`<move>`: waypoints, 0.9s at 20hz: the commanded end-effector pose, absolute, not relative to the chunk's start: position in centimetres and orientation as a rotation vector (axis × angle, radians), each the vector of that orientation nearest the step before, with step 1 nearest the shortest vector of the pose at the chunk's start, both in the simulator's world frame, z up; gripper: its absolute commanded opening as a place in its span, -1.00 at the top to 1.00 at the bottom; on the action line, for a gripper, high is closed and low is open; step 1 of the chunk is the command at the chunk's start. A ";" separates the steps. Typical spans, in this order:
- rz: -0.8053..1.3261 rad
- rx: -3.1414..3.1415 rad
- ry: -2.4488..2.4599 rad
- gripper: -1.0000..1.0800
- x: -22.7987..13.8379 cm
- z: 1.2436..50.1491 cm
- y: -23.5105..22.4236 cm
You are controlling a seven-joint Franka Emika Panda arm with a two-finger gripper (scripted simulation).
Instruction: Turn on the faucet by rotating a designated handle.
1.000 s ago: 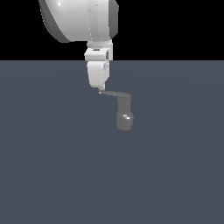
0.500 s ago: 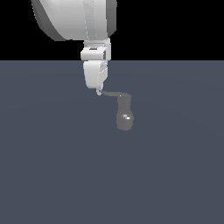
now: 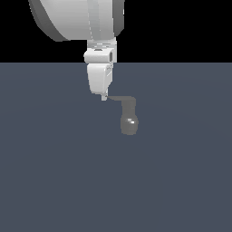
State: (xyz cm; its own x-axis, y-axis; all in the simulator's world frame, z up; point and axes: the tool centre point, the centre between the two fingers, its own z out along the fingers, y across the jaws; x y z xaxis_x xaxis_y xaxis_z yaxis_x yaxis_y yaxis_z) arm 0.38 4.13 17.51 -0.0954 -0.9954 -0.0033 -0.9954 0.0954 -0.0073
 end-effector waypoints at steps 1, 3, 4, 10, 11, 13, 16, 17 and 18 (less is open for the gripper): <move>-0.002 -2.098 2.336 1.00 -0.4 17.4 3.1; -0.002 -2.098 2.336 1.00 -0.9 17.4 2.8; -0.002 -2.098 2.336 1.00 -1.2 17.4 2.7; -0.001 -2.099 2.336 1.00 -2.7 17.4 1.9; -0.001 -2.099 2.336 1.00 -3.0 17.4 1.8; 0.000 -2.099 2.336 1.00 -3.5 17.3 1.6; 0.000 -2.099 2.336 1.00 -4.2 17.4 1.2; 0.000 -2.099 2.336 1.00 -4.2 17.4 1.2; -0.003 -2.107 2.323 1.00 -3.8 17.5 1.9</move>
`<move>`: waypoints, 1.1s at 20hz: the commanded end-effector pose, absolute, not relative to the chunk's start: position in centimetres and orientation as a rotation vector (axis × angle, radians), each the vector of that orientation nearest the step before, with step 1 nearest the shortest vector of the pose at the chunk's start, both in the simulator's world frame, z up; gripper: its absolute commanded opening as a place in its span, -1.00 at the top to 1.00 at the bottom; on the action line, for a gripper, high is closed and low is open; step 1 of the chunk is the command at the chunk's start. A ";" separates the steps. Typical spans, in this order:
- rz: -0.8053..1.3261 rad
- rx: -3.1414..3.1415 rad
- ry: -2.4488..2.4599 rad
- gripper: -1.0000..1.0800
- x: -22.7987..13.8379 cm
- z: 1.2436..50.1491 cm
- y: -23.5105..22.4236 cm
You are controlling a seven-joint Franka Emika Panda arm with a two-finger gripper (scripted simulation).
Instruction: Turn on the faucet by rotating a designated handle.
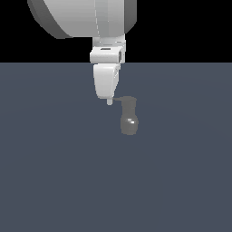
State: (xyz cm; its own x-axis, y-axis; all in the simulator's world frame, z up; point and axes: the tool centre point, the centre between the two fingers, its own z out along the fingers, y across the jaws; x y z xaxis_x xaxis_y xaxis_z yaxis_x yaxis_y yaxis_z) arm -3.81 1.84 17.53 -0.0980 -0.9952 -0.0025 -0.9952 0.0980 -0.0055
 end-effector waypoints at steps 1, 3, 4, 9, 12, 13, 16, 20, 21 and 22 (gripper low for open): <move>-0.002 -2.106 2.324 1.00 -4.0 17.5 1.3; -0.002 -2.105 2.326 1.00 -4.4 17.5 0.1; -0.002 -2.105 2.327 1.00 -4.6 17.4 -0.5; -0.001 -2.102 2.332 1.00 -5.6 17.4 -3.6; 0.000 -2.101 2.335 1.00 -6.2 17.4 -5.4; 0.000 -2.100 2.336 1.00 -6.4 17.4 -6.1; 0.006 -2.144 2.285 1.00 -6.0 17.5 -3.8; 0.005 -2.138 2.292 1.00 -5.6 17.5 -5.0; 0.005 -2.137 2.293 1.00 -5.4 17.5 -5.3; 0.005 -2.135 2.295 1.00 -5.3 17.5 -5.6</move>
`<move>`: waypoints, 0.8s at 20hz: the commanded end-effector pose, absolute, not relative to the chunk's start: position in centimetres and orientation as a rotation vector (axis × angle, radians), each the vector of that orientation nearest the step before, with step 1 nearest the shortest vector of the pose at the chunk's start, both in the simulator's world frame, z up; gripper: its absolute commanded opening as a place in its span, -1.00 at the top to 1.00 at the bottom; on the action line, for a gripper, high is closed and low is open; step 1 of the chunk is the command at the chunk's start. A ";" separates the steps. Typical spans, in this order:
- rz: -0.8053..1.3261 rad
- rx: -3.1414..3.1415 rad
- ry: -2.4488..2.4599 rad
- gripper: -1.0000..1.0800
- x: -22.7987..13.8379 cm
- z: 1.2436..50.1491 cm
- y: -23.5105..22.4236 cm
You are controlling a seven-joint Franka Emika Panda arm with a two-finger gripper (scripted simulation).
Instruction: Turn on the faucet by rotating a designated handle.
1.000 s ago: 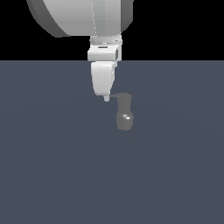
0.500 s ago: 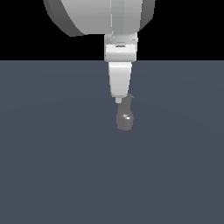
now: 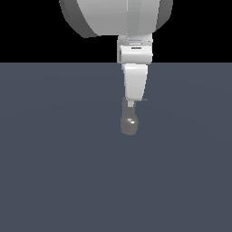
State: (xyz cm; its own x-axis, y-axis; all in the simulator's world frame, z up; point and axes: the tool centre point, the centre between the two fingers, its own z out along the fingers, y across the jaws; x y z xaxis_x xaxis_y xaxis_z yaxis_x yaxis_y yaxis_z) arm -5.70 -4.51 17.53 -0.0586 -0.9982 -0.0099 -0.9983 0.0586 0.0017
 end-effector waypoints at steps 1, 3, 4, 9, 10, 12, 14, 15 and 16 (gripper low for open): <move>0.004 -2.134 2.297 1.00 -5.2 17.5 -5.9; 0.004 -2.131 2.300 1.00 -5.0 17.4 -6.5; 0.004 -2.130 2.301 1.00 -4.9 17.4 -6.8; 0.003 -2.123 2.310 1.00 -4.3 17.4 -8.4; 0.003 -2.122 2.311 1.00 -4.2 17.4 -8.7; 0.003 -2.119 2.315 1.00 -3.9 17.4 -9.3; 0.002 -2.116 2.318 1.00 -3.7 17.4 -9.9; 0.002 -2.114 2.320 1.00 -3.6 17.4 -10.2; 0.002 -2.113 2.321 1.00 -3.5 17.4 -10.5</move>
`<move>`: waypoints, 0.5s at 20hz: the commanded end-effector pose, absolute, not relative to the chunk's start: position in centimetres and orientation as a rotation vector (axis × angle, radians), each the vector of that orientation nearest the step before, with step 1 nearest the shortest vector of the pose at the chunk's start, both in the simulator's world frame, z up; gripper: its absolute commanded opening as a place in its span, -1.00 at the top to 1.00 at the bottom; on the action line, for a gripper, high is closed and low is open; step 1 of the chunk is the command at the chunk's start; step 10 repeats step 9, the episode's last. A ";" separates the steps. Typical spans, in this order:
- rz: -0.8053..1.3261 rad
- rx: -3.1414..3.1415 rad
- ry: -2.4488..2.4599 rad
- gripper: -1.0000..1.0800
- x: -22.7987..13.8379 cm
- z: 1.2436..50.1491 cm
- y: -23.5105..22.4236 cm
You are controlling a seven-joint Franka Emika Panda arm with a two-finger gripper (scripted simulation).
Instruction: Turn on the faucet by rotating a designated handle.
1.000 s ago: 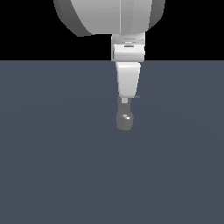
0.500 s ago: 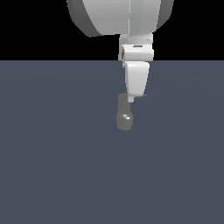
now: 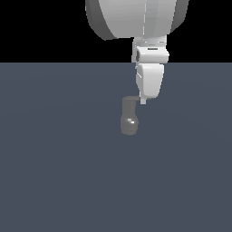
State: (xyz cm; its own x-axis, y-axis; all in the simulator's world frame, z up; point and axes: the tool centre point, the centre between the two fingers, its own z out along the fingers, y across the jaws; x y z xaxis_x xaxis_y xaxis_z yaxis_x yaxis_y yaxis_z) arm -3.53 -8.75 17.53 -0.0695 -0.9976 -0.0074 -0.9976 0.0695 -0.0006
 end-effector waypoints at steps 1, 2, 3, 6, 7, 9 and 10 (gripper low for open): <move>0.002 -2.112 2.323 1.00 -3.4 17.4 -10.8; 0.002 -2.110 2.325 1.00 -3.2 17.4 -11.2; 0.001 -2.109 2.326 1.00 -3.1 17.4 -11.5; 0.001 -2.104 2.331 1.00 -2.8 17.3 -12.4; 0.001 -2.103 2.333 1.00 -2.7 17.3 -12.7; 0.000 -2.101 2.335 1.00 -2.6 17.3 -13.1; 0.000 -2.101 2.335 1.00 -2.6 17.3 -13.1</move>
